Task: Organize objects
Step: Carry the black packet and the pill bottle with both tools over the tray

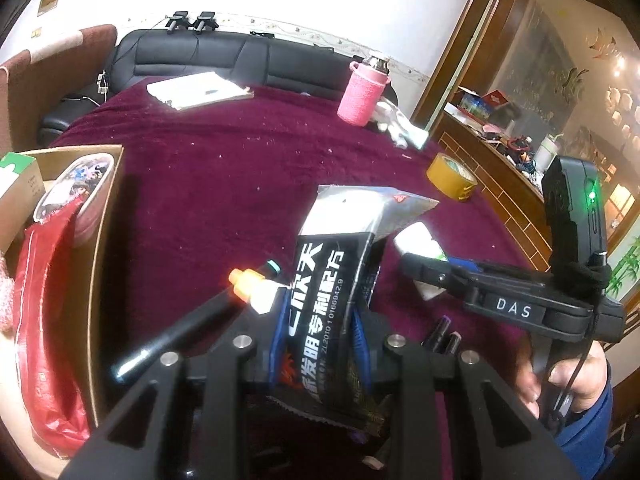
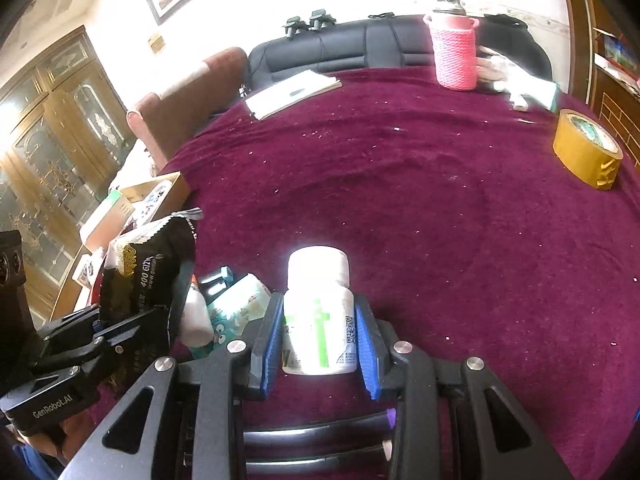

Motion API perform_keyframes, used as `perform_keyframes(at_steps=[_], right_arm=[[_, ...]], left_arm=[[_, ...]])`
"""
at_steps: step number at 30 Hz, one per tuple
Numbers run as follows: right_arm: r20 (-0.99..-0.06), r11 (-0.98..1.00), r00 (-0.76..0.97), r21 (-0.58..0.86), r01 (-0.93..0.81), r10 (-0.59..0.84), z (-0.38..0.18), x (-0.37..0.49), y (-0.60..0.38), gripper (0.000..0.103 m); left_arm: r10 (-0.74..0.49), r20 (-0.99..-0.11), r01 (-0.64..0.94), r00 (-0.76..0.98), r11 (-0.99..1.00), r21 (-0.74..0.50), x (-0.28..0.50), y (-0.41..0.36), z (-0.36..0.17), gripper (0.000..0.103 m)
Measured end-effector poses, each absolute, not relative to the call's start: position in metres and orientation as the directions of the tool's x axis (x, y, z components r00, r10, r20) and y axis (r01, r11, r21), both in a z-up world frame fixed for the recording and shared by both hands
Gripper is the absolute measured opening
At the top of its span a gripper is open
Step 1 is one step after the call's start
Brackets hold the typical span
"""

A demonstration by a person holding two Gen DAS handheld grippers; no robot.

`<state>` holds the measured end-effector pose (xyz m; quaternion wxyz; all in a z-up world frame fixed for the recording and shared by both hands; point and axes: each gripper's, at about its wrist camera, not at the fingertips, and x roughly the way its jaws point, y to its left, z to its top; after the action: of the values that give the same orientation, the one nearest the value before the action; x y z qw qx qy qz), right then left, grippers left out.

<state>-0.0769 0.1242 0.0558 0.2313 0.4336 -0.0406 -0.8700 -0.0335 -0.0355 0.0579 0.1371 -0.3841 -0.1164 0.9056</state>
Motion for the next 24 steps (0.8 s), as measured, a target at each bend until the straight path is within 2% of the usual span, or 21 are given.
perform_keyframes(at_steps=[11, 19, 24], right_arm=[[-0.714, -0.871, -0.512, 0.306, 0.385, -0.477, 0.058, -0.073, 0.122, 0.037], [-0.694, -0.838, -0.476, 0.389, 0.383, -0.540, 0.065, -0.064, 0.111, 0.037], [-0.651, -0.790, -0.450, 0.467, 0.397, -0.611, 0.080, -0.044, 0.094, 0.037]], left_arm=[[0.345, -0.639, -0.162, -0.688, -0.931, -0.328, -0.024, -0.039, 0.069, 0.028], [0.347, -0.590, -0.160, -0.729, -0.925, -0.346, -0.001, -0.058, 0.091, 0.028], [0.333, -0.574, -0.144, -0.748, -0.926, -0.349, 0.017, -0.077, 0.099, 0.028]])
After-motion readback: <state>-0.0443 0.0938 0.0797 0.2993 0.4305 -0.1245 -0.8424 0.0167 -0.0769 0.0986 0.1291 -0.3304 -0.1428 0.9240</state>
